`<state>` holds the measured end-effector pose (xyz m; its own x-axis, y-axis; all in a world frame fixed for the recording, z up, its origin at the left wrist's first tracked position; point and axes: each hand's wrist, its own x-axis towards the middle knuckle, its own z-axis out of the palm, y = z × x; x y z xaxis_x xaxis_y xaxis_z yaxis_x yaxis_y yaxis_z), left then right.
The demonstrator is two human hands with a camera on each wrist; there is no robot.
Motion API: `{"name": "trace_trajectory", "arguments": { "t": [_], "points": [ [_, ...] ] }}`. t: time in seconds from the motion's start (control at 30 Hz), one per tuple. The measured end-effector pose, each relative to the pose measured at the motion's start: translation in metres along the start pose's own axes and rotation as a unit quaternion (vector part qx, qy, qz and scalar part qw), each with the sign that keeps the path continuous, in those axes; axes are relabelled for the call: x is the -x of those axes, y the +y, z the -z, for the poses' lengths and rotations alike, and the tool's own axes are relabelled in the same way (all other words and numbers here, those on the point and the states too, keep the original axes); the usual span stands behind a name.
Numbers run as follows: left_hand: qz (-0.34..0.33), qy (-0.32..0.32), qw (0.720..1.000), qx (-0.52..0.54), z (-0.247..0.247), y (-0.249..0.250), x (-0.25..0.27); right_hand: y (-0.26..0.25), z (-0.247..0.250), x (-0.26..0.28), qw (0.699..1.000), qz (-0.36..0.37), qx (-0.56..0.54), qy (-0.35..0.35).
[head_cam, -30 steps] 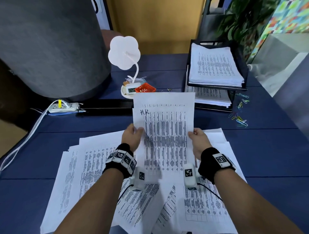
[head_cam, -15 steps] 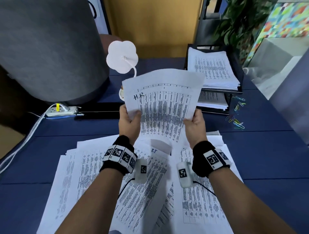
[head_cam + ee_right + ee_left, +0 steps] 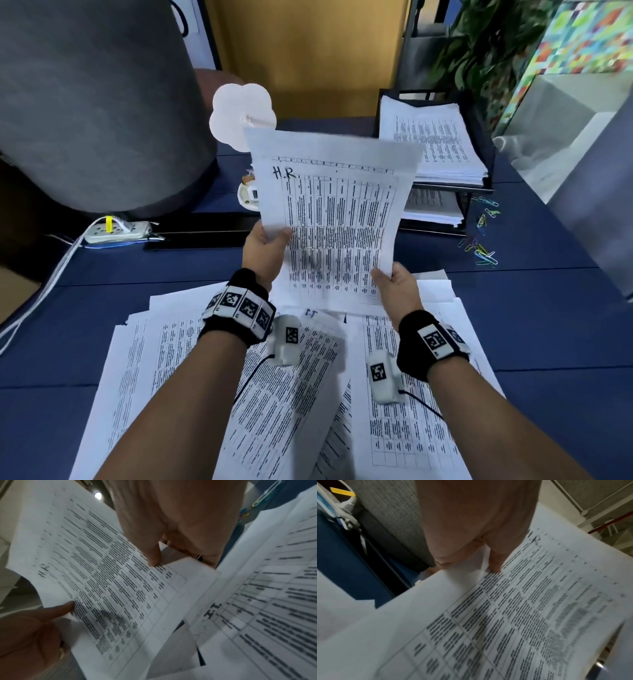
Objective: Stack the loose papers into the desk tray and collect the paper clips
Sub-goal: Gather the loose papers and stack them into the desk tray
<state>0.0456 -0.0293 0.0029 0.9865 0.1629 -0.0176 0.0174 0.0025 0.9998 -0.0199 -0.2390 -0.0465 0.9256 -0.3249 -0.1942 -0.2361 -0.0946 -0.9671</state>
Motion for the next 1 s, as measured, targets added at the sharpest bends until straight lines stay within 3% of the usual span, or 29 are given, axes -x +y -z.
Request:
{"name": "trace_trajectory", "arguments": {
  "t": [0.27, 0.47, 0.63, 0.8, 0.93, 1.0],
  "points": [
    [0.057, -0.033, 0.972, -0.227, -0.024, -0.027, -0.001, 0.031, 0.024, -0.006, 0.997, -0.071, 0.037, 0.010],
    [0.104, -0.056, 0.948, -0.297, -0.047, -0.052, 0.013, 0.051, 0.047, 0.002, 0.990, -0.124, 0.058, 0.020],
    [0.109, -0.107, 0.943, -0.294, -0.067, -0.062, 0.028, 0.061, 0.070, -0.001, 0.987, -0.145, 0.029, 0.063],
    [0.119, -0.124, 0.959, -0.226, -0.080, -0.067, 0.034, 0.059, 0.090, -0.009, 0.983, -0.140, 0.020, 0.118],
    [0.181, -0.143, 0.954, -0.193, -0.087, -0.070, 0.036, 0.049, 0.102, -0.021, 0.979, -0.147, -0.006, 0.138],
    [0.230, -0.188, 0.939, -0.173, -0.090, -0.069, 0.040, 0.043, 0.107, -0.028, 0.978, -0.151, -0.014, 0.144]
  ]
}}
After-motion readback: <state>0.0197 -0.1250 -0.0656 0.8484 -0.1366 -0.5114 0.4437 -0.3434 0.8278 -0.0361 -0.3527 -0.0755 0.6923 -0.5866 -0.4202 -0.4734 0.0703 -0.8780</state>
